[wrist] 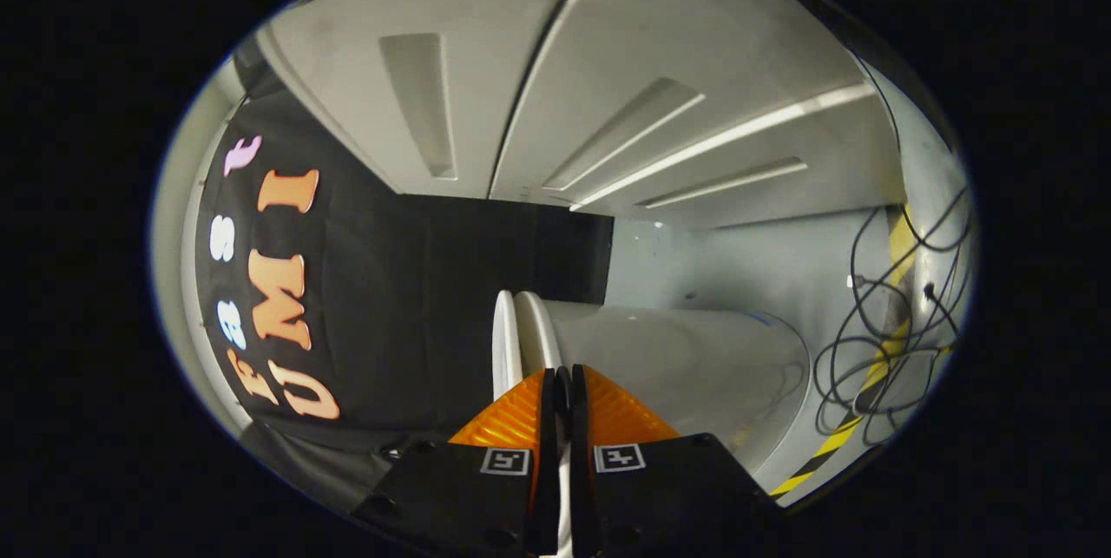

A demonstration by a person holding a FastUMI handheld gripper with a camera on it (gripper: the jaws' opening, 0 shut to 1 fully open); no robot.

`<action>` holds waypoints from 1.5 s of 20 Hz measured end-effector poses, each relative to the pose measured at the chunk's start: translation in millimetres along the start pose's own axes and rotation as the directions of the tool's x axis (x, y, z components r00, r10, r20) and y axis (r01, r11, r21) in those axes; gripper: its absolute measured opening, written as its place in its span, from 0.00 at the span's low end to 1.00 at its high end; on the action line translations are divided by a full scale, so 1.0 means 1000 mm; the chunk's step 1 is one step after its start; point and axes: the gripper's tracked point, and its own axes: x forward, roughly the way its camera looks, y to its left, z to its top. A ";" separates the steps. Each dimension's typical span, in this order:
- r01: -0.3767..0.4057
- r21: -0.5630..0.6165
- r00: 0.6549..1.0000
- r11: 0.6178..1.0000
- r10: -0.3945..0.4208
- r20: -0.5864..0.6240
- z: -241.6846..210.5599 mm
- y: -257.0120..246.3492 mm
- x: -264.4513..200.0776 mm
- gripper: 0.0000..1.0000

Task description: Open the toilet lid.

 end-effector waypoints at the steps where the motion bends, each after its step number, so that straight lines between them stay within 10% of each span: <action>1: 0.018 0.032 1.000 0.999 -0.018 0.002 0.001 0.002 0.001 0.13; 14: 0.020 -0.259 0.971 0.966 0.042 0.235 0.019 0.101 0.004 0.10; 30: -0.026 -0.683 0.960 0.730 0.210 0.188 -0.105 0.300 -0.037 0.10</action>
